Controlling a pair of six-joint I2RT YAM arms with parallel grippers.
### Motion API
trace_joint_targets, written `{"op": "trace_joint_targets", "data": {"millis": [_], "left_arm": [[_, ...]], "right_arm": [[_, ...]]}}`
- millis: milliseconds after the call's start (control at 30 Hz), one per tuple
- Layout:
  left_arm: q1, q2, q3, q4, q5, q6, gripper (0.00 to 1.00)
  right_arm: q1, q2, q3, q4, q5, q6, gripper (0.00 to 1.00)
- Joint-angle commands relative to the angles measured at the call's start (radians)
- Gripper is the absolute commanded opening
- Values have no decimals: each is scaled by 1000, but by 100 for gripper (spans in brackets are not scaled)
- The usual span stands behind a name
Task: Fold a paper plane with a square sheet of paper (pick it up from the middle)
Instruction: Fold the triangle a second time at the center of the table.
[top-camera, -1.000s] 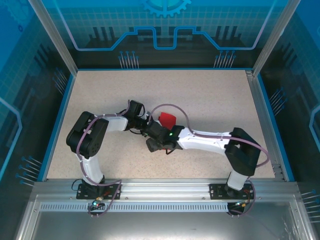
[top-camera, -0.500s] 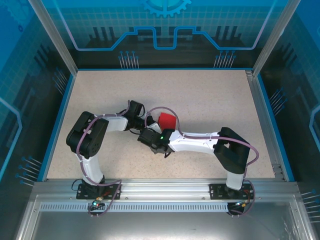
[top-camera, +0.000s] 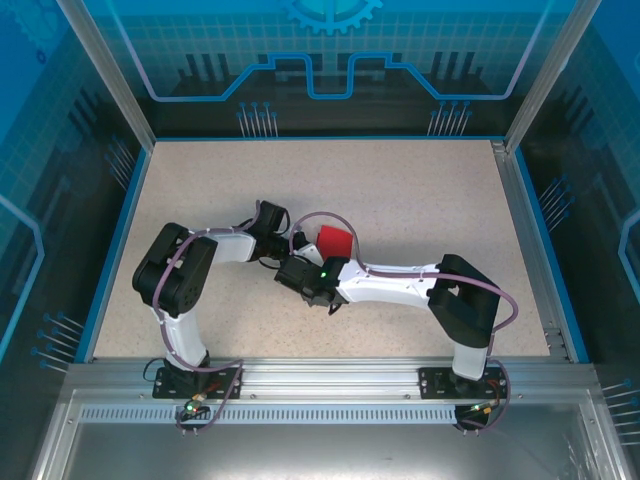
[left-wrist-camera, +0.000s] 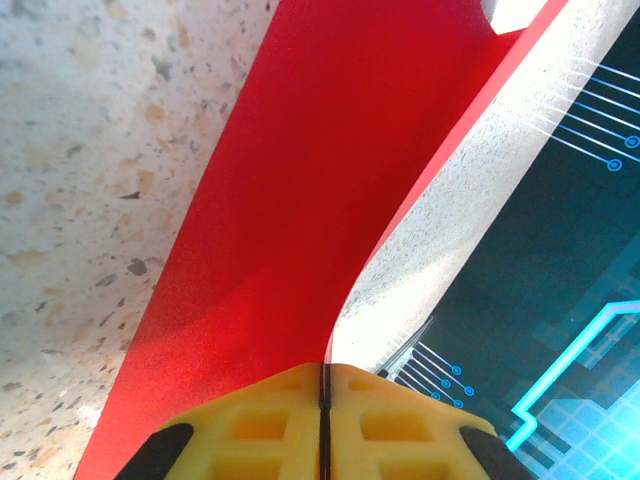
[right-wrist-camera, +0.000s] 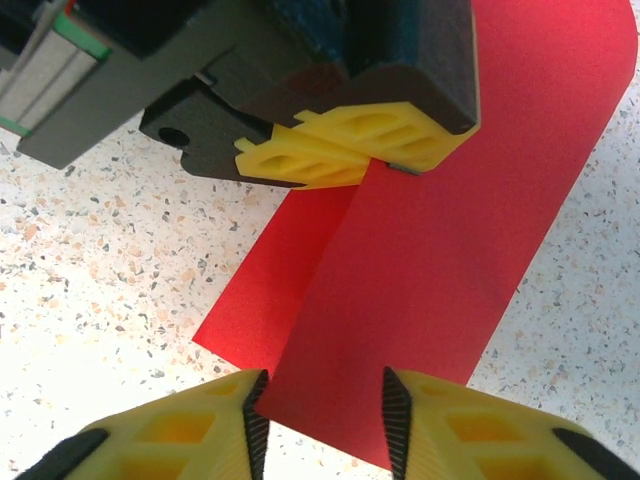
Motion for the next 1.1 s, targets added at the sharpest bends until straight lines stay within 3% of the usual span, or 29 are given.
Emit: {"op": "trace_joint_targets", "data": {"millis": [0,233,433,733,933,1067], "left_arm": [[6,3,26,-30,33,17,11],[6,-1,26,-34,30,19,12],[6,-20,41,-74,14,40,20],[6,-117,43,-189,-97,85,61],[4,-195,34,-295,-191,133,70],[3,-217,13,-313,-200,155,62]], "right_arm": [[-2,-12,28,-14,16,12,31],[-6,-44,8,5,6,5,16],[-42,-112,-65,60,-53,-8,8],[-186,-235,-223,251,-386,-92,5],[-309,-294,-331,356,-572,-92,5],[-394,-328,-416,434,-680,-79,6]]}}
